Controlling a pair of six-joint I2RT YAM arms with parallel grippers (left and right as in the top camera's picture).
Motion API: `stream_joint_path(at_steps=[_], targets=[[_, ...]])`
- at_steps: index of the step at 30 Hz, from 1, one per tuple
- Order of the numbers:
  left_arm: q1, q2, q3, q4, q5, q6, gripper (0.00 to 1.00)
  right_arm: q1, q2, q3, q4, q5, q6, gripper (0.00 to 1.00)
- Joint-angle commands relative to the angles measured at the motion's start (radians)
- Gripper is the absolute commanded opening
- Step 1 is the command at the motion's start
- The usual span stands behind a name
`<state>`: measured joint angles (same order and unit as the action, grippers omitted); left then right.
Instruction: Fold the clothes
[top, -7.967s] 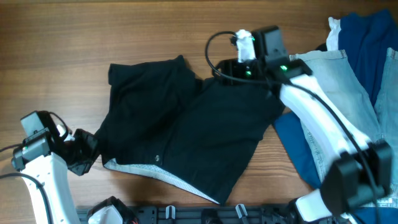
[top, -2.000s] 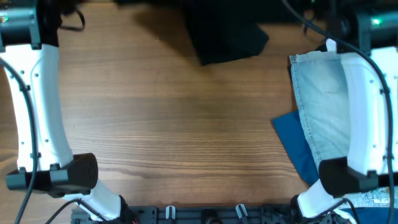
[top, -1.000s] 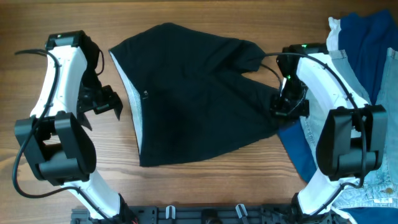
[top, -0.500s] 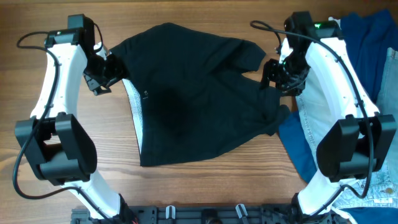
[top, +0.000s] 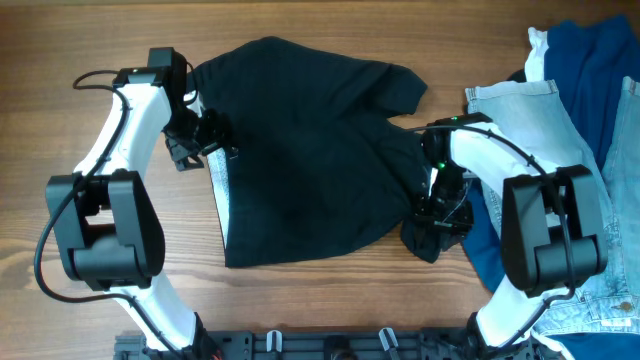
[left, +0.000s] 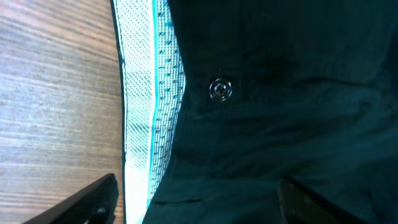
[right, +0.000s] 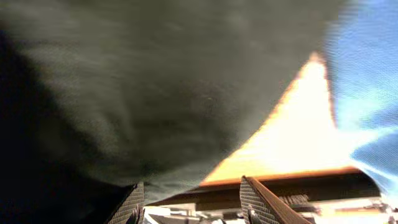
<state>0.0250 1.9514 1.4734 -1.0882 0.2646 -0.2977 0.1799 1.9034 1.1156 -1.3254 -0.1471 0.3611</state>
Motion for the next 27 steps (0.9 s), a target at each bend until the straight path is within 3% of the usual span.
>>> stream_joint_path(at_steps=[1, 6, 10, 18, 21, 23, 27], targets=[[-0.001, 0.012, -0.031, 0.051, 0.016, 0.002, 0.72, -0.045, -0.029, 0.1, -0.048, 0.155, 0.089, 0.51], [-0.001, 0.012, -0.16, 0.256, 0.076, 0.002, 0.67, -0.096, -0.097, 0.287, -0.019, 0.18, 0.084, 0.52], [-0.002, 0.013, -0.246, 0.399, 0.087, 0.003, 0.61, -0.095, -0.114, 0.305, 0.001, 0.173, 0.084, 0.54], [-0.023, 0.013, -0.271, 0.467, 0.185, 0.006, 0.49, -0.095, -0.114, 0.304, 0.001, 0.172, 0.084, 0.55], [-0.023, 0.013, -0.271, 0.483, 0.207, 0.006, 0.29, -0.095, -0.114, 0.304, 0.0, 0.172, 0.084, 0.55], [-0.023, 0.013, -0.271, 0.483, 0.206, 0.006, 0.05, -0.095, -0.114, 0.304, 0.0, 0.169, 0.084, 0.55], [-0.003, -0.01, -0.267, 0.439, 0.173, 0.006, 0.04, -0.095, -0.114, 0.304, 0.0, 0.169, 0.082, 0.55]])
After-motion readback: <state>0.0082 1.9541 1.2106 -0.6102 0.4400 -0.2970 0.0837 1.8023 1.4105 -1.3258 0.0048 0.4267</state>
